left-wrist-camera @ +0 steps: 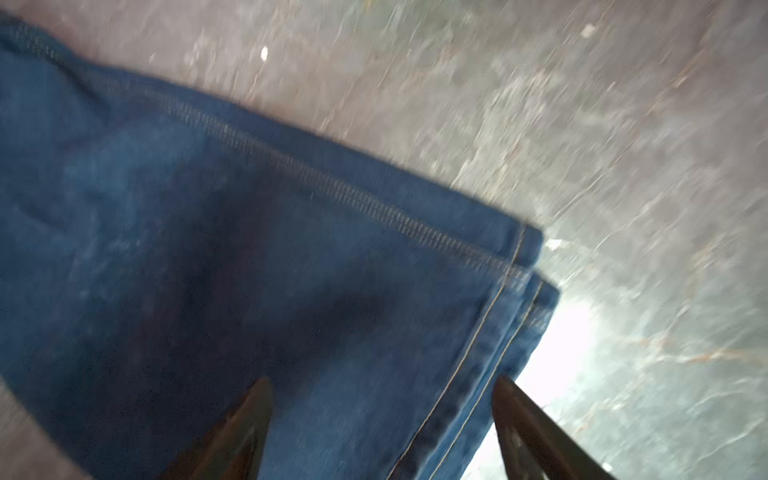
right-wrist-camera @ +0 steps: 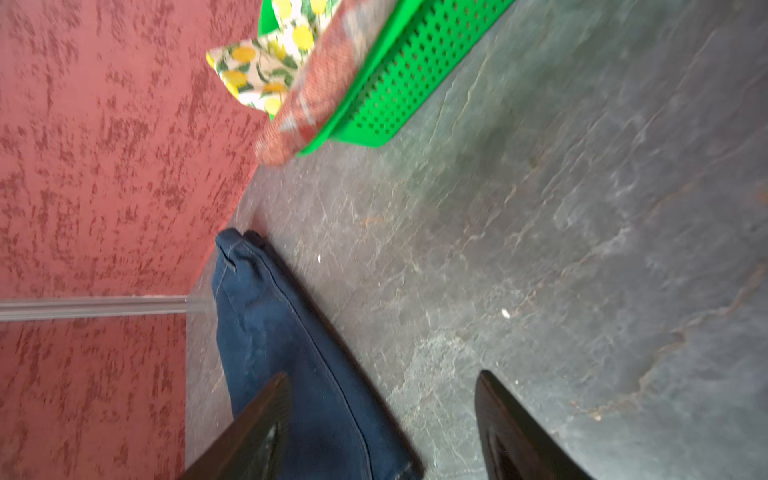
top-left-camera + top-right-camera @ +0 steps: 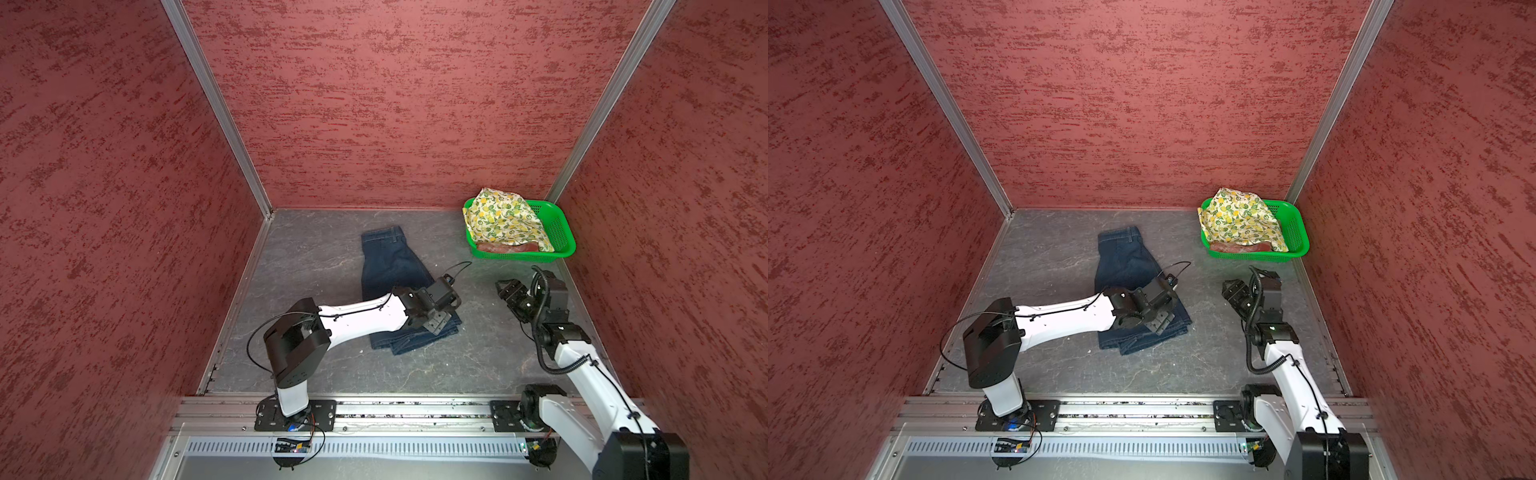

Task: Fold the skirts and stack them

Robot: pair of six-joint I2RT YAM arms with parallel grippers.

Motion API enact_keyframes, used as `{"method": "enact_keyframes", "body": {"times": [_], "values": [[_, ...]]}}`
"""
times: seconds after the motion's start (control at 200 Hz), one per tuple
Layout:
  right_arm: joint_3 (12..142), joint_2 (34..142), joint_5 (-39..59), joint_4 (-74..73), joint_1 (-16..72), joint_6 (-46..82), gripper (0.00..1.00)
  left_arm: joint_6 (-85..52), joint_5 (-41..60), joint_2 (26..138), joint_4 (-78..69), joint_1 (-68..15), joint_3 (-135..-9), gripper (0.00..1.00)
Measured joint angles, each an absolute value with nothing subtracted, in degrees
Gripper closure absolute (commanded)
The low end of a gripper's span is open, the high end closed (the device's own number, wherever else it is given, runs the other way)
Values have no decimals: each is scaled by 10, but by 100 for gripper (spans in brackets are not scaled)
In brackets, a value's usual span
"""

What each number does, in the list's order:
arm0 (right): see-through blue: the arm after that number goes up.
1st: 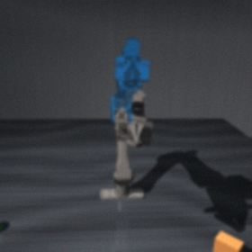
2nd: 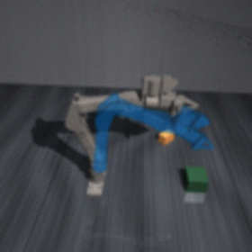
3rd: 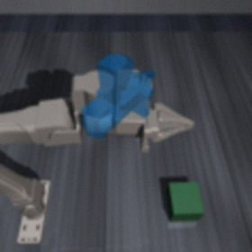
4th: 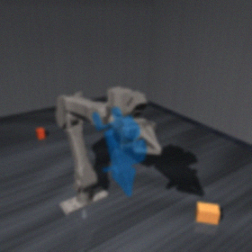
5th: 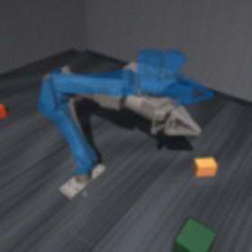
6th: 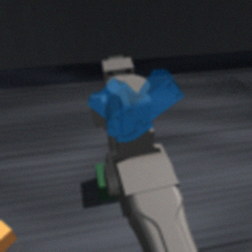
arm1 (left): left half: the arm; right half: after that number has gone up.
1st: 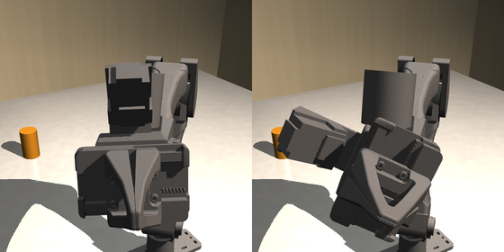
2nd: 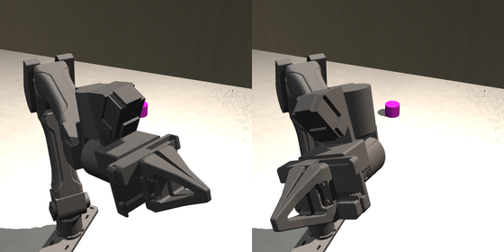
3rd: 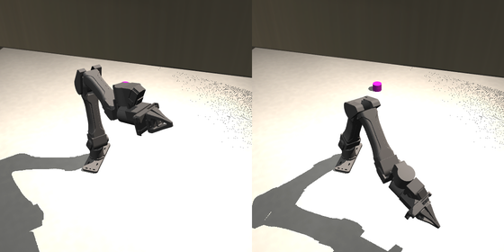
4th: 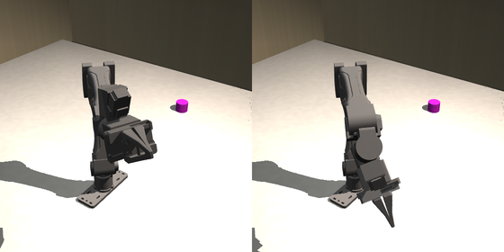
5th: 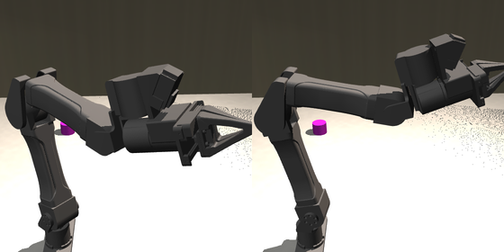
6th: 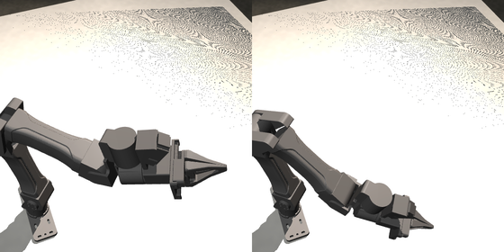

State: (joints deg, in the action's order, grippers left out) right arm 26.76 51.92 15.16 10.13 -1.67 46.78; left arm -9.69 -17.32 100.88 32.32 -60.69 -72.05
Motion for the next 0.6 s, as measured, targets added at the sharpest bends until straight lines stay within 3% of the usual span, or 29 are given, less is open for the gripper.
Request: {"method": "enact_keyframes", "body": {"times": [0.356,0.601], "values": [[256,531,185,101,-2,428,19,-126,-216,864,361,-654,-585,6],[269,557,181,101,69,413,18,-154,-229,853,383,-669,-543,6]]}}
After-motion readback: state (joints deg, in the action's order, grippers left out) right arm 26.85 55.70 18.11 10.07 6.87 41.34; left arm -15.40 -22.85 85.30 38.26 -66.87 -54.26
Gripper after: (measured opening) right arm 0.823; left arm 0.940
